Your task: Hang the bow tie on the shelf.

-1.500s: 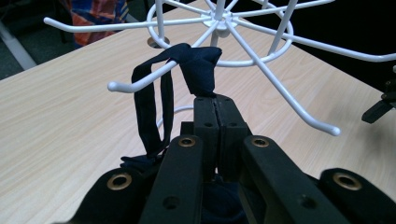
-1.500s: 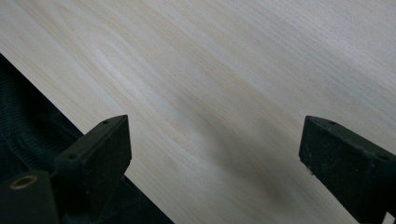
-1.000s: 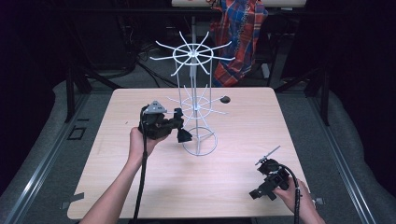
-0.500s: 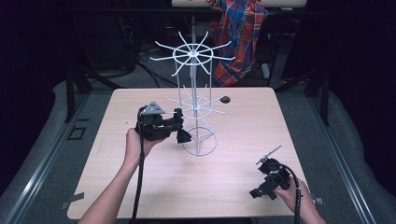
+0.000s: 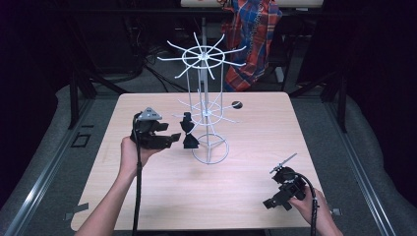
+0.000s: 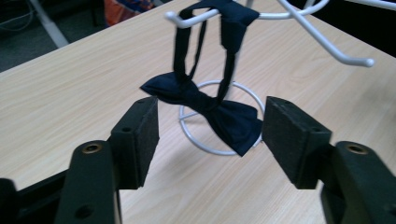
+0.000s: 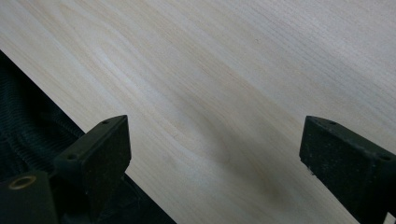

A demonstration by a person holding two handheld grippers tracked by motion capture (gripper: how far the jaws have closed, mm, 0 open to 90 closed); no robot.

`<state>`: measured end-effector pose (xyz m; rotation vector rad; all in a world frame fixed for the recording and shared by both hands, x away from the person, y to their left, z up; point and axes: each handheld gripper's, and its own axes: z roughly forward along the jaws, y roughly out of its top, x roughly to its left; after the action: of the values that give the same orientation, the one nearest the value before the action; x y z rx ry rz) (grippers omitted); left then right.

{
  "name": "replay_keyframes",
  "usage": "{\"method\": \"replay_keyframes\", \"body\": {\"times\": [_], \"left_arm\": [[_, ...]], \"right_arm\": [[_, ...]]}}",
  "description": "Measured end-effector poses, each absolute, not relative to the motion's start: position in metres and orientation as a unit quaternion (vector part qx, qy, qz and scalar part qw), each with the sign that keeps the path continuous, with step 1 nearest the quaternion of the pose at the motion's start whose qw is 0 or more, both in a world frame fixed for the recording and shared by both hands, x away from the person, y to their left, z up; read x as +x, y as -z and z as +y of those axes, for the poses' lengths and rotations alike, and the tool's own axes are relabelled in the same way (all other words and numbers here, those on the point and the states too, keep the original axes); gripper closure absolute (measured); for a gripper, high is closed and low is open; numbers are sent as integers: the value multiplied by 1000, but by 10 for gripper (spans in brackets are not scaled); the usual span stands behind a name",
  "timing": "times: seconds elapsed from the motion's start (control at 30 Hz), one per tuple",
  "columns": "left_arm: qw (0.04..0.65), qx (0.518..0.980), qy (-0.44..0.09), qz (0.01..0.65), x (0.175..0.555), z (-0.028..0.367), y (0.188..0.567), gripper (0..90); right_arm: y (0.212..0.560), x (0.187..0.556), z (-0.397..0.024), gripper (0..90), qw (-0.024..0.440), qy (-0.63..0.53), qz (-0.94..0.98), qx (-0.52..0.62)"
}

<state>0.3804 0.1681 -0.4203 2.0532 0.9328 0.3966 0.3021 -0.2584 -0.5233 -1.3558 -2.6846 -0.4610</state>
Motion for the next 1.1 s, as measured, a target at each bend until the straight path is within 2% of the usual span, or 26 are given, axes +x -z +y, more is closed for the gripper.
{"method": "replay_keyframes", "body": {"times": [0.3,1.1], "left_arm": [[393,815,-170,390,365,186,420,215],[324,834,-173,412,311,215,439,115]], "right_arm": [[522,301,-258,85,47,154,-881,-445],[523,301,-256,85,47,148,-885,-438]]}}
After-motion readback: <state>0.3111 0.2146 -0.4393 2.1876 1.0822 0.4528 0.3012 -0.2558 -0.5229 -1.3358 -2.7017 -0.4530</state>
